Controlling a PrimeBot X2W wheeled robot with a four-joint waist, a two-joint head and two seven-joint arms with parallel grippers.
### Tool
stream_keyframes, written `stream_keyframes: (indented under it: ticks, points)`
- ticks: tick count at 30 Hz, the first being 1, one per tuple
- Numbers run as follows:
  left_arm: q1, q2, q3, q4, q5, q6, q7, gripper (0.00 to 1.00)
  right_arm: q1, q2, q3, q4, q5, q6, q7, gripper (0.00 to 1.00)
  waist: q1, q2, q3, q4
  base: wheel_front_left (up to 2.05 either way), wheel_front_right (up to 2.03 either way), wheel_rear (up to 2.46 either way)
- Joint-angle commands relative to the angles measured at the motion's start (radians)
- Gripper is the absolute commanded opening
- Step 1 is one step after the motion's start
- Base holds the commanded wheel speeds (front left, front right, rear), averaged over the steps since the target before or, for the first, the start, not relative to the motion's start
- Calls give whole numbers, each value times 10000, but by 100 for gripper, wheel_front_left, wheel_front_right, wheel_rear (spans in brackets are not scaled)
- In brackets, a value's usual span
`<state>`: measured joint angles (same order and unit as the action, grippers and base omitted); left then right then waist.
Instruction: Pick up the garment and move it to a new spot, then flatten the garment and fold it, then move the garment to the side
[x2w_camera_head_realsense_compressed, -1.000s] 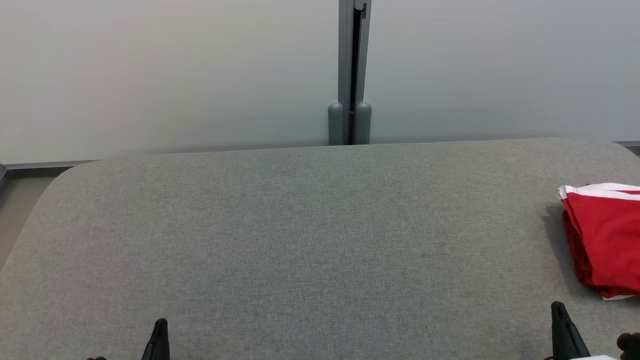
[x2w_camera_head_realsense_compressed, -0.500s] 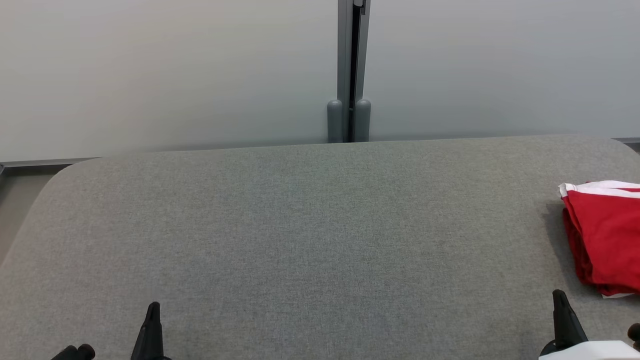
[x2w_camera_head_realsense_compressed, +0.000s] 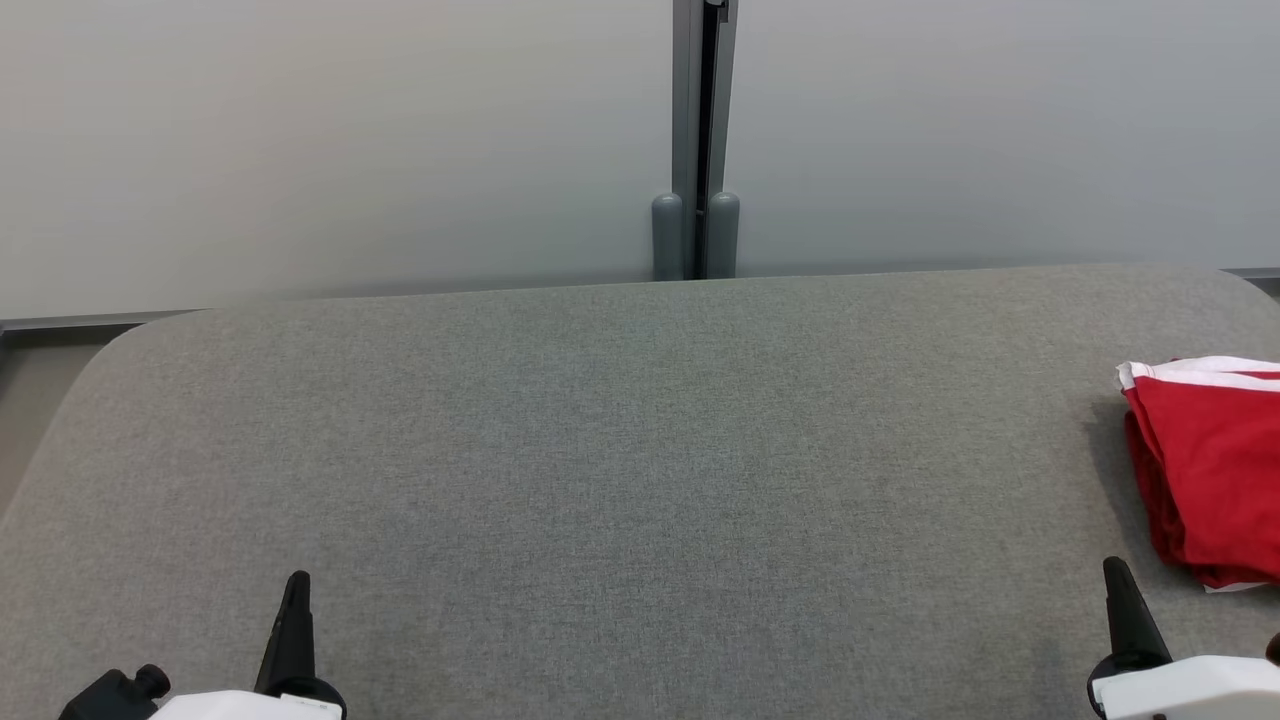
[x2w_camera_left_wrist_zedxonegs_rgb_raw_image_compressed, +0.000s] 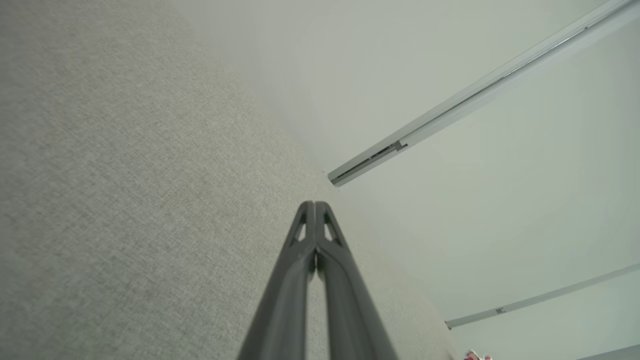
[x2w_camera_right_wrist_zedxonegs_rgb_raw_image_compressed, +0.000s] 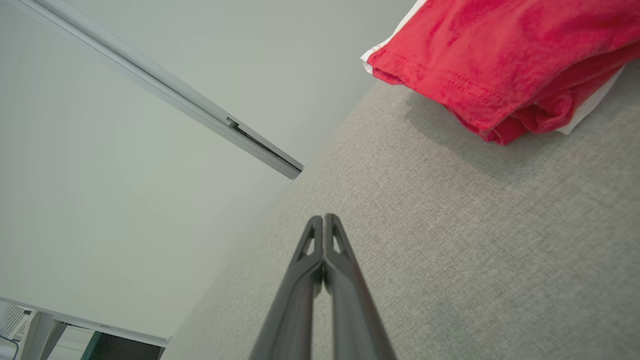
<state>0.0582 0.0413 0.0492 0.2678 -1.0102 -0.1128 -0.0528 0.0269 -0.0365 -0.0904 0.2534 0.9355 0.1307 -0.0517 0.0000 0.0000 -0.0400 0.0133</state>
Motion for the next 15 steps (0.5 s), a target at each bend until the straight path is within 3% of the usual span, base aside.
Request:
stream_keyframes:
  ticks: [1,15]
  points:
    - [-324,63,79,-144,-296,-43,60,0,-253,-105,-43,-116,313,1,88,0,0,0,8,-2,0,0,0]
    - [-687,78,226,-175,-1699,-91,458,0,-536,-122,-99,-115,1908,2,477,0,0,0,90,-28,0,0,0]
